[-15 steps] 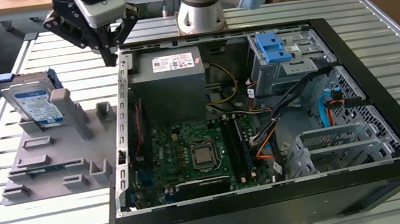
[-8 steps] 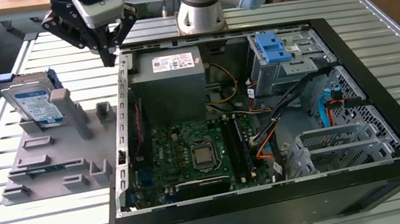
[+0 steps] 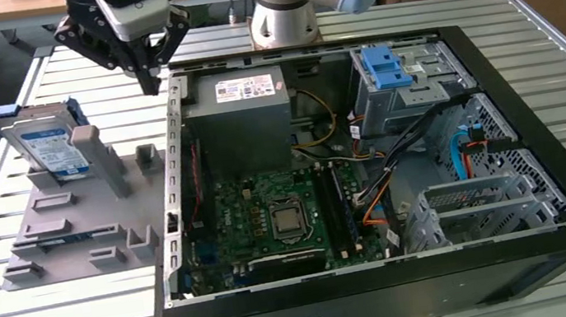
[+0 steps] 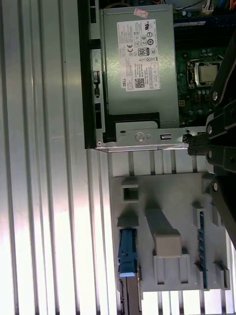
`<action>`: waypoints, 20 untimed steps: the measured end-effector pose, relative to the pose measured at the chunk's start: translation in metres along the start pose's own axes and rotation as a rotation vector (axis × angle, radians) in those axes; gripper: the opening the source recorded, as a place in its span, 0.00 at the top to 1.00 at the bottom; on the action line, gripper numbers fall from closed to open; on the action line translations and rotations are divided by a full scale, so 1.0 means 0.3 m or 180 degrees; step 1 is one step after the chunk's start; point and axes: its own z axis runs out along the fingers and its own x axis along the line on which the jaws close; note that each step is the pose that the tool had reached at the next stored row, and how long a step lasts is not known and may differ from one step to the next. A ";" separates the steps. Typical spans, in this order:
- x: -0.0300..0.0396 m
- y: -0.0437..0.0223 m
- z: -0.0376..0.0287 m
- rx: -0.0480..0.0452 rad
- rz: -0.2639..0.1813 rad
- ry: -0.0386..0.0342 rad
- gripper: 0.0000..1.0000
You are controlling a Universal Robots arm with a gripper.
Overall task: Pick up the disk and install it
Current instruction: 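Reach for the disk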
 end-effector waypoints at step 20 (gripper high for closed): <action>0.055 0.004 0.005 0.0000 0.0000 0.0000 0.89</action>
